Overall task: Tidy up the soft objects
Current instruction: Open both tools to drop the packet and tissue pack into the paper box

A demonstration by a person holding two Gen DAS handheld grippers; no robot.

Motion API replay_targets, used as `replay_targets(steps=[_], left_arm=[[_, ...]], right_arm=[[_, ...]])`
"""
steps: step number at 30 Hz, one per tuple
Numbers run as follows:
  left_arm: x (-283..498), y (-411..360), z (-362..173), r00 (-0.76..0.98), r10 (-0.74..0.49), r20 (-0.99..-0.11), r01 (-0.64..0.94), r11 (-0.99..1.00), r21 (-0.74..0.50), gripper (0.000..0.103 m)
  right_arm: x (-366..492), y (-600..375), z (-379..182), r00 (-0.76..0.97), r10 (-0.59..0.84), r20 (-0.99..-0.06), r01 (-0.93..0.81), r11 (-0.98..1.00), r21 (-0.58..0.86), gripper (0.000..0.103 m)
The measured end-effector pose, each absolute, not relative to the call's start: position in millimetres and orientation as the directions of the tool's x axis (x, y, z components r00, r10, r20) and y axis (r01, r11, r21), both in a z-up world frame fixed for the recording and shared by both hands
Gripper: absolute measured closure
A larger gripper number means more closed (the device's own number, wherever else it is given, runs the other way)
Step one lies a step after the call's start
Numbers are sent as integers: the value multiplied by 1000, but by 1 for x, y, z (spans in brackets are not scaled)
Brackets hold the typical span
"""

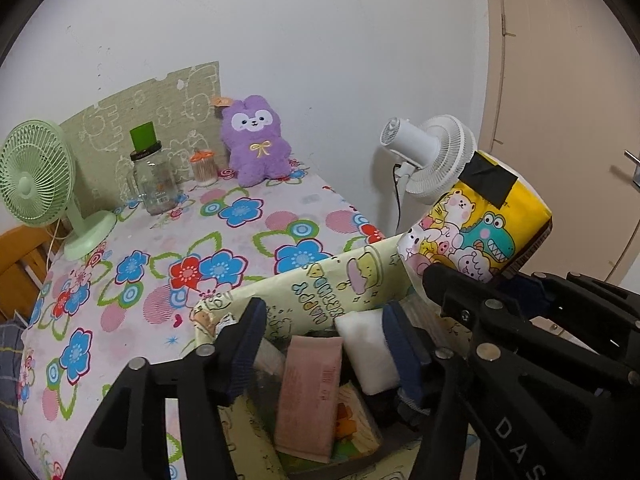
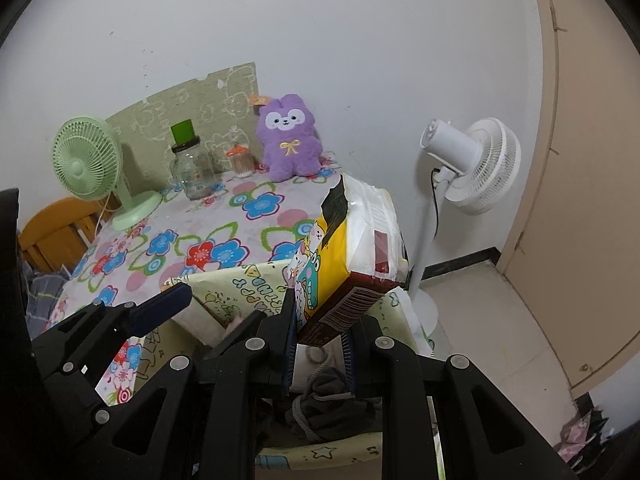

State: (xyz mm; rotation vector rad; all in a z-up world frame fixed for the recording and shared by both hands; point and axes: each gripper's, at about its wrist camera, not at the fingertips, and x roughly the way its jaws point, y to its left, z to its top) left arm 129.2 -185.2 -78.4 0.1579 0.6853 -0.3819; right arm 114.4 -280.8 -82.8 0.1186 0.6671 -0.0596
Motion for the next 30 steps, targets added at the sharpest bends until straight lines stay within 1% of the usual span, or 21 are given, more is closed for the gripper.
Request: replay_targets(steps=[8,12,19,21,22,23,25,30], left_arm=[[133,-170,-82,710,-213,-671,348,935,71,26],[133,-159,-84,705,-189,-684,329,941,79,25],[131,-147,-87,706,-156,-691,299,950,92,21],[129,-145,-87,707,-153,-690,299,949,96,20],[129,-145,-86,708,-154,-689,300,949,97,20],[127,-144,-86,709,-156,-687,303,948,97,19],[125,-143,-85,712,-159,-684,305,947,97,19],[120,-142,-82,716,-175,-676,313,946,86,17]], right_arm=[[124,-268,-90,766,50,-641,35,992,118,81],[128,-259,-95,756,93,-648,3,989,145,81],[131,-249,-100,739,119,-664,-13,987,162,78],[130,-247,-100,735,111,-668,-8,988,156,73],[130,-246,-100,735,104,-670,-2,989,151,65],[130,-246,-100,734,99,-671,2,989,149,54],[127,-246,-99,740,88,-666,12,989,144,43],[121,-245,-95,745,64,-664,28,992,127,34]])
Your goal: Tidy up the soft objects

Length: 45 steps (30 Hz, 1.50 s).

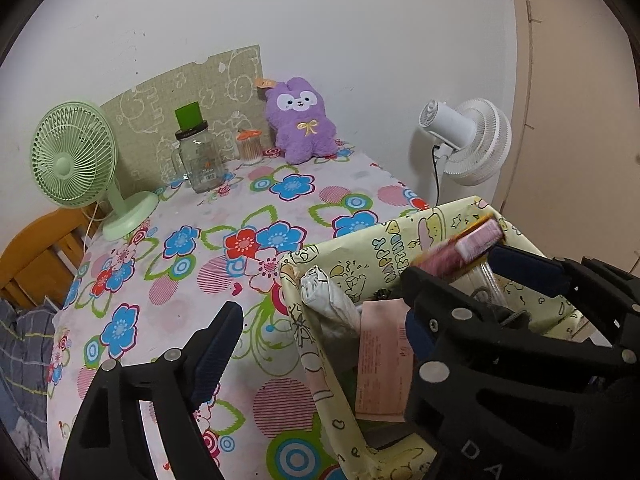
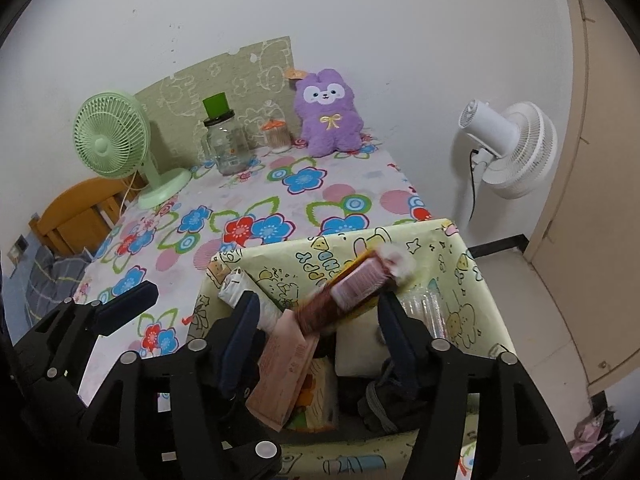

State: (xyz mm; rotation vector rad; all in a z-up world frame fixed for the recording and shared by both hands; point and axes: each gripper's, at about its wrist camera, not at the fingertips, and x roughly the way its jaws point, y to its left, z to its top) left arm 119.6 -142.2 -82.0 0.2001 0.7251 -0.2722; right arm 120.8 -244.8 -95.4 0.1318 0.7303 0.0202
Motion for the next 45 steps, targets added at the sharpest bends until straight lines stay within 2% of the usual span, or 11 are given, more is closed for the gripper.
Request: replay_targets(steps=[4,12,23,37,45], left_arm=[[114,-141,-79,720,-193,-666,321,944,75,16],[101,-133,-68,742,-204,-639,316,946,65,14],[82,-105,-48,782,-197,-591,276,960,46,5],[60,-63,-24,829,-146,-540,202,978,46,4],[44,-39,-10,861,-102,-497,150,987,56,0]], right_arm=[[114,-245,-91,750,41,-660,44,993,111,24],[101,-239,-80,769,37,-638,44,993,111,22],[83,-217,-58,819,26,-574,22,997,77,9],[62,-181,-32,860,63,-506,-37,997,62,4],[47,-161,-16,887,76,-456,-64,997,42,2]])
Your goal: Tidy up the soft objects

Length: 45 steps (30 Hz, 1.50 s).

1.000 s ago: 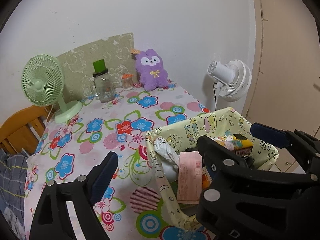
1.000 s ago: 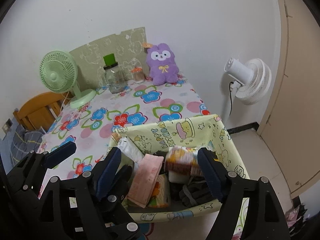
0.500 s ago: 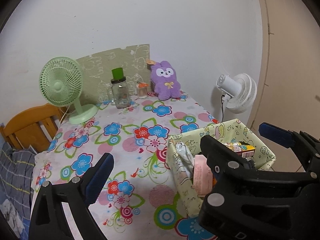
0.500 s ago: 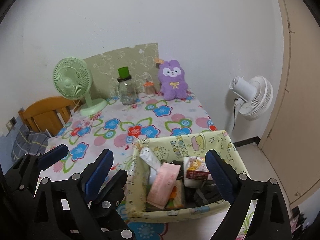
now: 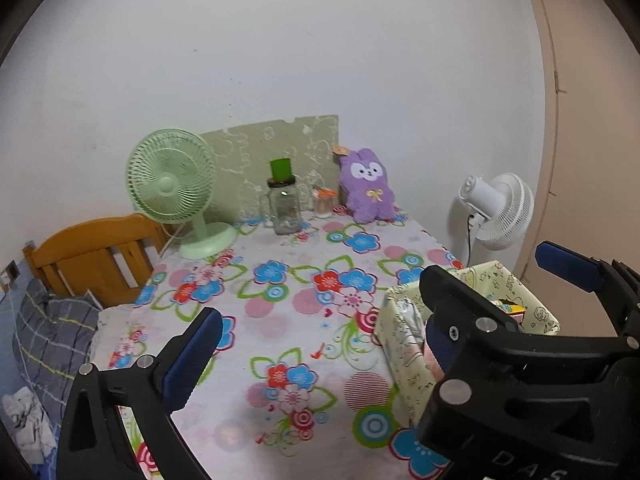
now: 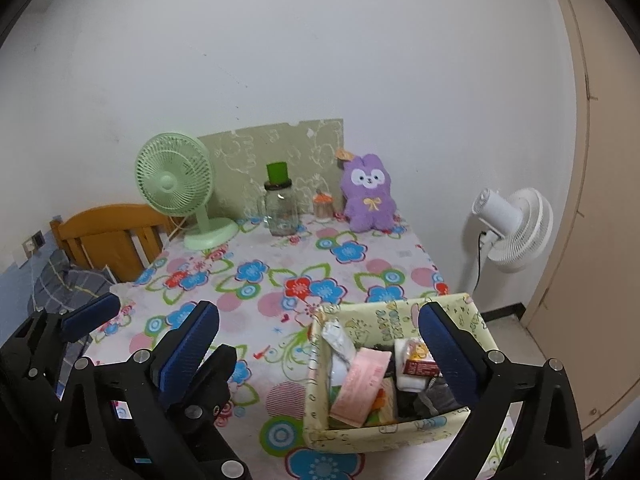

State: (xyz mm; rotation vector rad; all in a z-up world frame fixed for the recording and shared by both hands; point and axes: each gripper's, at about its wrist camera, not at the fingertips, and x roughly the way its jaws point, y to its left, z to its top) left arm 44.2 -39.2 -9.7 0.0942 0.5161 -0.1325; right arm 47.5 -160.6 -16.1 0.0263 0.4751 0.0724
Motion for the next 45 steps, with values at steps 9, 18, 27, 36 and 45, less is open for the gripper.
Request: replay_targets(steps=[9,18,27,36,45], left_arm=[[28,-9,1,885,-53,-462,81,996,42,0],[11,25,12,906,0,-422,6,1000,12,0],[-2,45,14,913,17,-406,-22,1000,-8,0],[-3,49,14,912,16,-410,-24,1000,-14,0],[-1,52,14,911,32,-411,-45,999,-23,0]], right_arm=[[33,-141,-3,905,96,-414,-89,995,34,1],[15,-129,12,923,108,-371,-104,994,30,1],[3,-130,15,932,92,-350,-80,996,47,0],[0,-130,12,933,83,-349,-67,996,59,0],[3,-133,11,933,80,-352,-62,996,63,0]])
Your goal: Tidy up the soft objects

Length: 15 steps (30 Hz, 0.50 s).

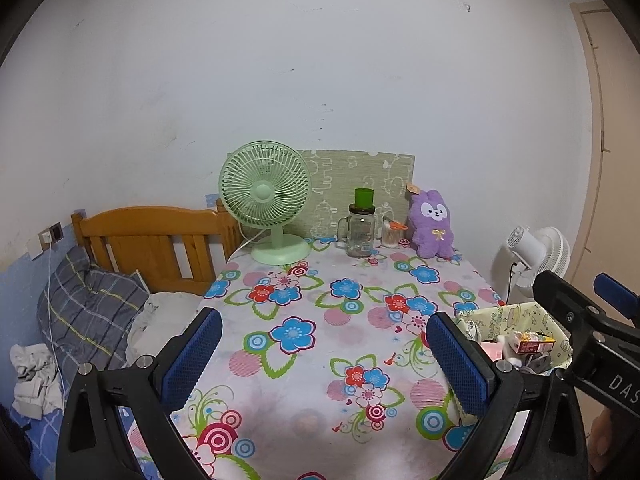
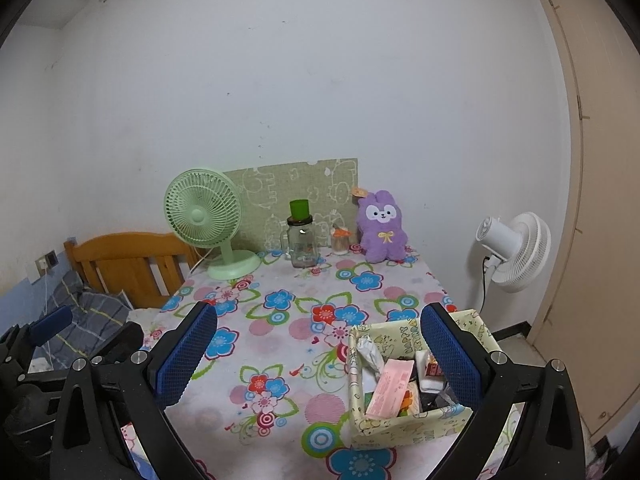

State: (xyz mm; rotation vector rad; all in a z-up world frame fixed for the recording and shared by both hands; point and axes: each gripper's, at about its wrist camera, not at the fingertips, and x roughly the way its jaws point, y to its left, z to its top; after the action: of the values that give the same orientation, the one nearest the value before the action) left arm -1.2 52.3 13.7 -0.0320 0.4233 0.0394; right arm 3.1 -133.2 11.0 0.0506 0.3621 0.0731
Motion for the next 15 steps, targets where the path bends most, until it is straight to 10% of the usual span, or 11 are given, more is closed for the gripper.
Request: replay_targets(steps=[15], left_arm=[[2,50,16,911,39,-410,-53,998,-22,0]], right_arm=[[9,-140,8,929,70,-362,-47,996,72,0]])
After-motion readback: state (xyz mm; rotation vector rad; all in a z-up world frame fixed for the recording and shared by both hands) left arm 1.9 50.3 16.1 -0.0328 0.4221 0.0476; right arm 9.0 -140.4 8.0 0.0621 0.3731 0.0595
